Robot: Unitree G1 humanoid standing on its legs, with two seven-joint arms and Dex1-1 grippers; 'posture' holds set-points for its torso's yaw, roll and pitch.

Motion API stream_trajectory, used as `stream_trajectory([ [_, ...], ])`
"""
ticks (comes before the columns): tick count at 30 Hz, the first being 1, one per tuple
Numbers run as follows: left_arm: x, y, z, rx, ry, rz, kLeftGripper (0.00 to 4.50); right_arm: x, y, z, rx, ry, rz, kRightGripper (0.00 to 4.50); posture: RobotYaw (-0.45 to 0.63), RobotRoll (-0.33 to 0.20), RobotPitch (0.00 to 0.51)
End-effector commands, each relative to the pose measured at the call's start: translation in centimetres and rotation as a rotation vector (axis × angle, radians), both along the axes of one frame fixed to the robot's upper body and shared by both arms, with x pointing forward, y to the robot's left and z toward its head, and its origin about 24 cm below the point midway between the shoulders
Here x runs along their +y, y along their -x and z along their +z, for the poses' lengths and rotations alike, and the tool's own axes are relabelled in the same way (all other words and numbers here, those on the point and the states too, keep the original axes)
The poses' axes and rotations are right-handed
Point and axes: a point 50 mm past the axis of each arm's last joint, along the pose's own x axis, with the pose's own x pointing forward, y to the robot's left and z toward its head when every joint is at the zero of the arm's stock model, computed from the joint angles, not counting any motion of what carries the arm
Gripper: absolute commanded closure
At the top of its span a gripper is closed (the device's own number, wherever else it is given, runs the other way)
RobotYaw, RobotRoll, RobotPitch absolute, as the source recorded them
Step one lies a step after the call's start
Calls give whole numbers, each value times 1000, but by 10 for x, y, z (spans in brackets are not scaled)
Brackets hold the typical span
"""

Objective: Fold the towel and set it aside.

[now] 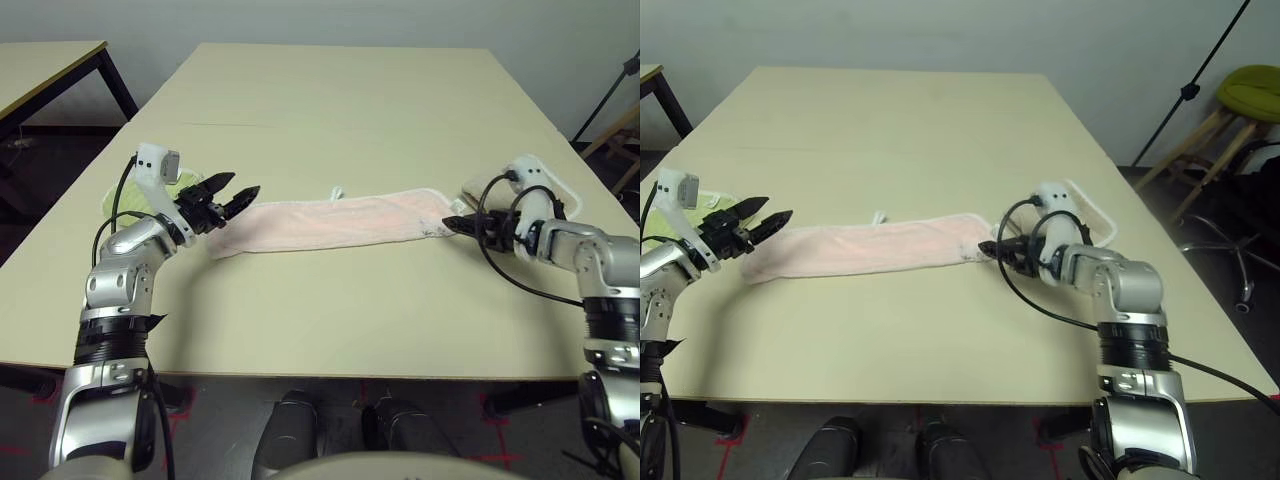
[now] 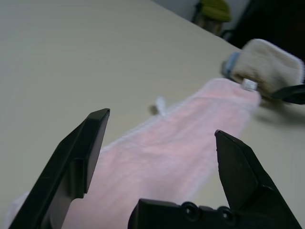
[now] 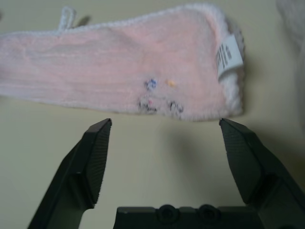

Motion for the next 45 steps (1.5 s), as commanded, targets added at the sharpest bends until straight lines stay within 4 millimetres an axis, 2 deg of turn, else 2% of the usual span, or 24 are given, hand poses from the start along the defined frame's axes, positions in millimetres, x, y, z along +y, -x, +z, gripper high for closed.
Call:
stream_trajectory([
  [1,-4,2,1,34,-3,-133,10,0,6,0,37,-51,-22,32,84,0,84],
  [10,-2,1,8,71,-59,-268,10,22,4,-28,149,-233,-149,32,86,0,78],
  [24,-7,0,14,48,-68,-275,10,46,-28,-44,205,-246,-293,32,100,0,83],
  [27,-8,0,14,46,-68,-273,0,51,-34,-42,179,-239,-296,629,104,0,84],
  [31,-7,0,14,46,-65,-264,0,51,-39,-39,131,-198,-305,2106,104,0,83],
  [37,-5,1,13,47,-63,-245,0,46,-42,-30,-16,-28,-272,4382,101,0,84],
  [40,-5,1,12,50,-63,-242,0,53,-44,-18,-131,53,-194,4448,97,0,85],
  [45,-5,1,10,52,-60,-235,0,84,-38,4,-266,100,27,4448,99,0,86],
])
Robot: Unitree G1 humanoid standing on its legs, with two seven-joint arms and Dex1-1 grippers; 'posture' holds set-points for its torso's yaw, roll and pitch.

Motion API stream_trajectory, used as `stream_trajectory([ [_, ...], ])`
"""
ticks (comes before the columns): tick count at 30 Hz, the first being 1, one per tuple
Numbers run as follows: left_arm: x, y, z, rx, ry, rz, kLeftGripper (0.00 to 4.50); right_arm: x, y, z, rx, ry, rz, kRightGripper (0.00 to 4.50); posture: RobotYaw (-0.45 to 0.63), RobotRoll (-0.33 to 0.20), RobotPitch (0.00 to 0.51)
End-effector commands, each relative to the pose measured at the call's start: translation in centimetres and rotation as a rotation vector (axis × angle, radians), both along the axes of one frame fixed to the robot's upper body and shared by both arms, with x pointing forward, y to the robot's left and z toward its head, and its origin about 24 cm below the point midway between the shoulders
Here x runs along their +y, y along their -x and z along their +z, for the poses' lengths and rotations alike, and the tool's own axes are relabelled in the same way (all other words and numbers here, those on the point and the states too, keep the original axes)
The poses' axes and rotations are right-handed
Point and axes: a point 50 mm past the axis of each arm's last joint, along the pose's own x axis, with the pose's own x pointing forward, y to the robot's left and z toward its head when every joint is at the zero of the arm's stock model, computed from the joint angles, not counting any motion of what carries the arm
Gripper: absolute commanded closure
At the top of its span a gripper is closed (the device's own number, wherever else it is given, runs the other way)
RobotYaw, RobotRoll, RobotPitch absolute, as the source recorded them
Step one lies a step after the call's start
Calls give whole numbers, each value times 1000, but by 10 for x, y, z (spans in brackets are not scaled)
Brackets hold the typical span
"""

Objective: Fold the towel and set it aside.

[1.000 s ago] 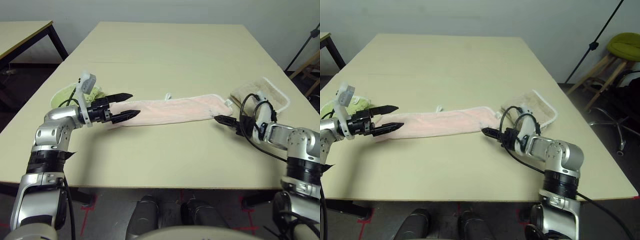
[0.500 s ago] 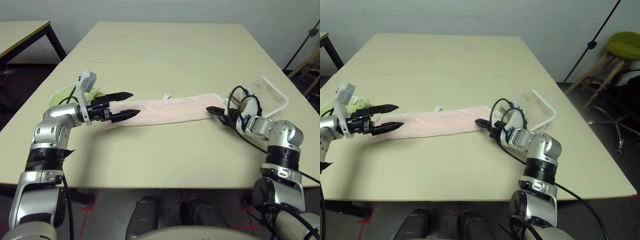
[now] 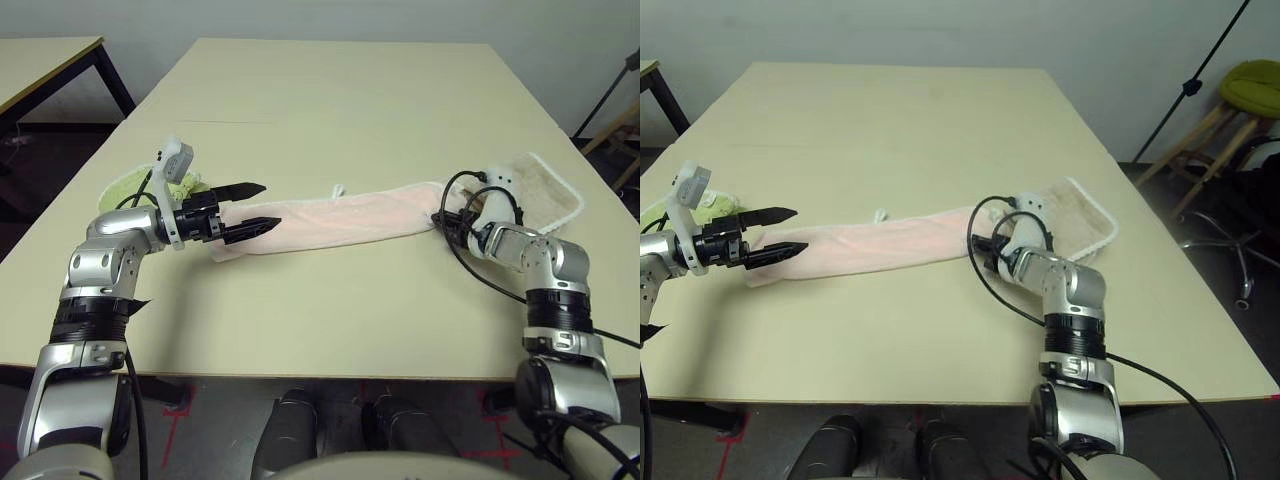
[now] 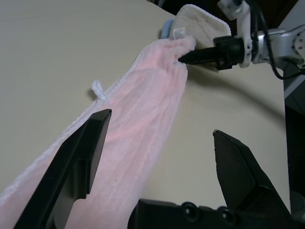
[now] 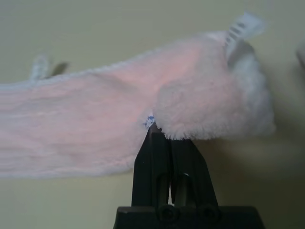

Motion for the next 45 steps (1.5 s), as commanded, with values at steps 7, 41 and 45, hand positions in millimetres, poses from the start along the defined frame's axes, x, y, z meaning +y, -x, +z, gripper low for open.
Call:
stream_trajectory([
  [7,0,2,-3,3,-4,17,0,53,17,3,-37,116,352,4448,104,0,86],
  [41,12,2,-10,35,-40,122,0,90,29,37,-200,427,863,48,128,0,77],
  [45,9,0,-11,35,-37,117,0,88,33,38,-173,426,916,48,124,0,73],
])
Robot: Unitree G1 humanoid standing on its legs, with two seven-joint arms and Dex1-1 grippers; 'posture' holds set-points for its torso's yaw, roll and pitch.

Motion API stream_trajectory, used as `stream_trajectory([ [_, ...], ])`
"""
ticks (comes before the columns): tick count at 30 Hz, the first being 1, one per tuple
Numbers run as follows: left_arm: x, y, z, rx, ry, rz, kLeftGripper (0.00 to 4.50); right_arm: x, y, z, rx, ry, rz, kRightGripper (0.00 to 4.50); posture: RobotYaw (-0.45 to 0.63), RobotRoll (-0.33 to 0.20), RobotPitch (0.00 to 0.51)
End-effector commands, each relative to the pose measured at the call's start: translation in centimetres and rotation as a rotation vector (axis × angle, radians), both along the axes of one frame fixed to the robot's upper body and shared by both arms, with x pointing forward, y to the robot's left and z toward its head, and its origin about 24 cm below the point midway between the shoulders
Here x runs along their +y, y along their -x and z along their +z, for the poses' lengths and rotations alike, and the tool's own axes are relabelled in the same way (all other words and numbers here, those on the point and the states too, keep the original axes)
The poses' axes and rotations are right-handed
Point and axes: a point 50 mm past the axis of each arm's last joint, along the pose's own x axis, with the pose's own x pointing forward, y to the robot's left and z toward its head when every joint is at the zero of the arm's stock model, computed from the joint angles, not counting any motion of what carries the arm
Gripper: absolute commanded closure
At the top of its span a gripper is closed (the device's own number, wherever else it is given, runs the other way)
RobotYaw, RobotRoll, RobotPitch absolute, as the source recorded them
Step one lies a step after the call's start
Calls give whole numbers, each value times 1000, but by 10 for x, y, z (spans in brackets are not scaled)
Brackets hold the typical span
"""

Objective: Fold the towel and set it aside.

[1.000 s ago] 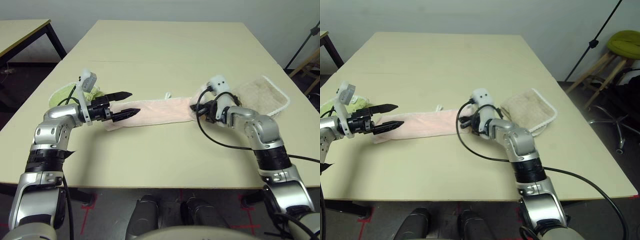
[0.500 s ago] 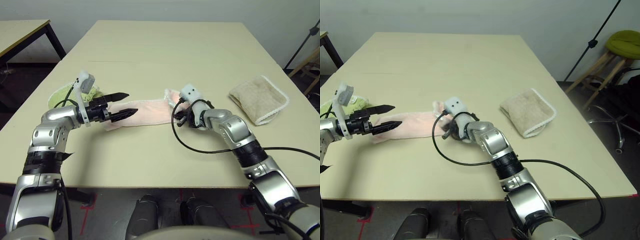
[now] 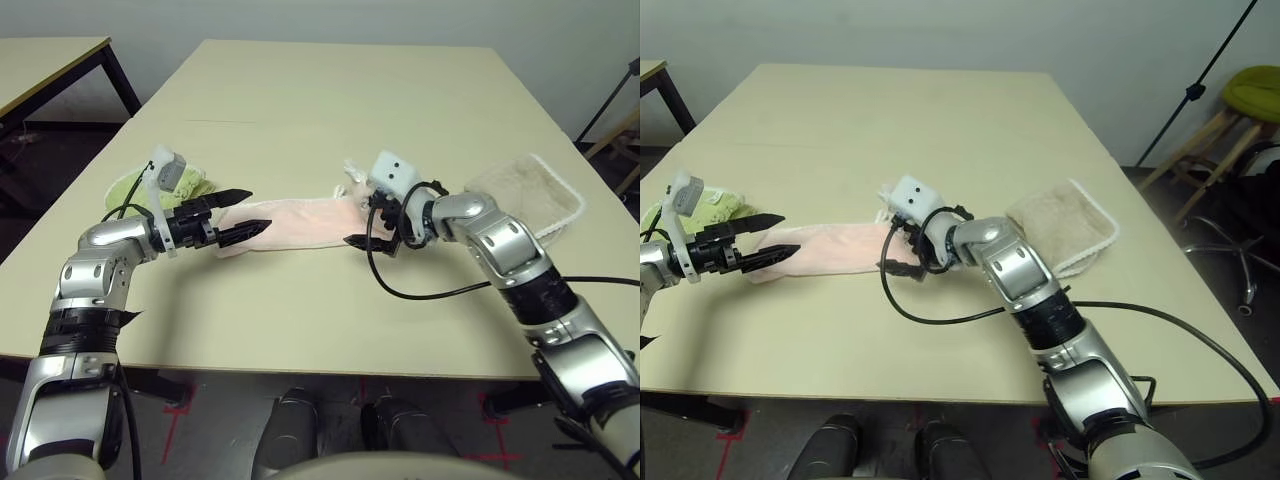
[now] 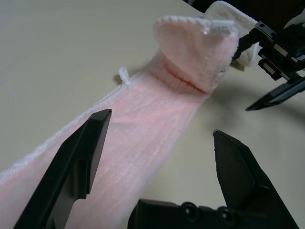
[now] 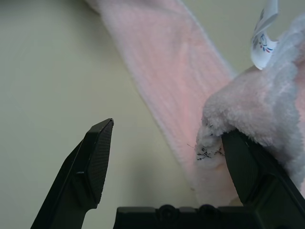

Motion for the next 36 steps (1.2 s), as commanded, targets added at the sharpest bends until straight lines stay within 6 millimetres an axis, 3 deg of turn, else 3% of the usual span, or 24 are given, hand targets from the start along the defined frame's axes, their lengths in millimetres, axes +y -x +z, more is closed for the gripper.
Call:
stream_trajectory([
  [1,-3,-2,-4,16,-9,-3,0,2,4,1,25,12,48,48,126,0,73],
  [12,-5,-3,-6,14,3,13,0,19,-20,-41,46,42,-68,48,141,0,67],
  [19,-4,0,-8,17,8,25,0,25,-21,-53,66,55,-54,48,150,0,68],
  [24,-5,1,-10,22,12,27,0,19,-16,-62,58,133,-16,48,152,0,70],
  [29,-7,1,-10,25,14,26,0,11,-12,-54,60,163,38,48,151,0,72],
  [36,-8,1,-11,30,17,24,0,-8,-7,-9,20,189,127,48,144,0,74],
])
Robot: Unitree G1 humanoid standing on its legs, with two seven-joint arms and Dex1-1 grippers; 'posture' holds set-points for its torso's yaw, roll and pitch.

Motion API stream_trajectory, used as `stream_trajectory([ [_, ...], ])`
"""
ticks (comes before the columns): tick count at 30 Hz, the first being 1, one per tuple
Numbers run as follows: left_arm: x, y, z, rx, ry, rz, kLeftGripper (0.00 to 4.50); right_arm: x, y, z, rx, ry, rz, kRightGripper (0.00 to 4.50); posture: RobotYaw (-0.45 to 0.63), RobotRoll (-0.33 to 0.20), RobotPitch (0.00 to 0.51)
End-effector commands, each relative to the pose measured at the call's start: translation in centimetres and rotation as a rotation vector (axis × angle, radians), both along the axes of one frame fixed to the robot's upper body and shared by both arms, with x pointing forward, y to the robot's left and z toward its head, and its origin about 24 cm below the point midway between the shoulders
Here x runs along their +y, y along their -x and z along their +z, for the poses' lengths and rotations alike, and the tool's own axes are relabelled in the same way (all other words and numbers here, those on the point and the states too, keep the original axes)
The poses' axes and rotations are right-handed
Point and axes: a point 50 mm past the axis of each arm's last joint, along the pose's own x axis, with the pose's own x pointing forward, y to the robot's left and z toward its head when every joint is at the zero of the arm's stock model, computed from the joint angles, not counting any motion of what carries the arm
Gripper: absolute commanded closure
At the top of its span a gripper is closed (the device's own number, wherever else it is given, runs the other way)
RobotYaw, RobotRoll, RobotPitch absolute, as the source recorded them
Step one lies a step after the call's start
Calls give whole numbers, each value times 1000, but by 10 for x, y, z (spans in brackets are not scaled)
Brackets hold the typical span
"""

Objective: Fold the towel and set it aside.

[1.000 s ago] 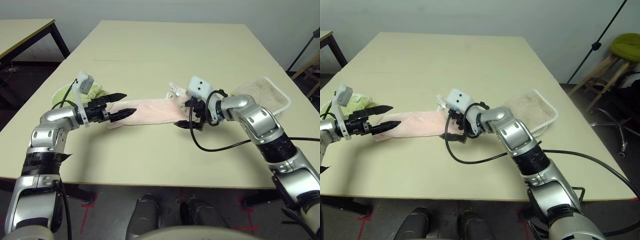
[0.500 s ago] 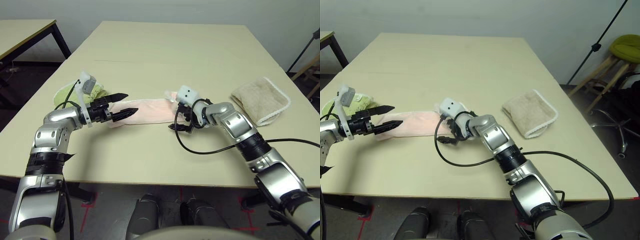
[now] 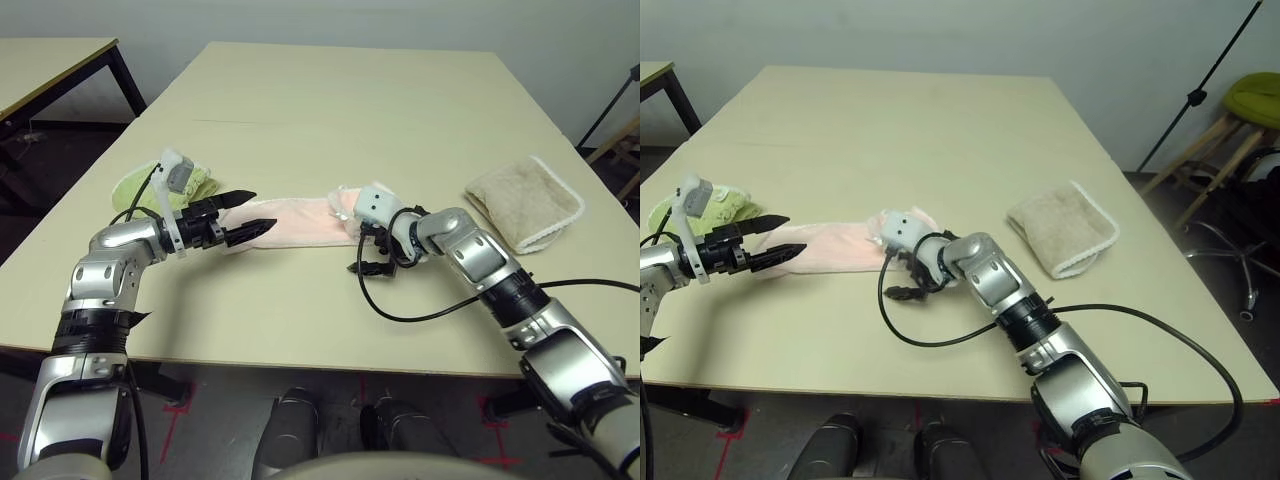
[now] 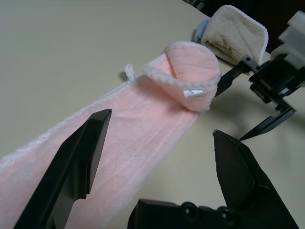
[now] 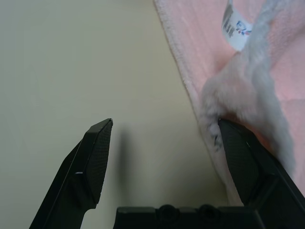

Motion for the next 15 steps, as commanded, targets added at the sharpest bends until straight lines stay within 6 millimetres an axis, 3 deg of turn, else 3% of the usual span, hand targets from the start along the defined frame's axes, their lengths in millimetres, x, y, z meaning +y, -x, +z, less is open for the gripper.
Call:
stream_trajectory([
  [1,-2,1,-2,12,-1,-7,0,-5,2,24,-23,-7,45,48,143,0,73],
  [9,-6,-1,-3,10,3,-15,0,-23,-8,60,-61,-53,23,48,136,0,75],
  [15,-17,-2,2,-17,10,-23,0,-58,-38,76,-183,-122,-222,48,131,0,81],
])
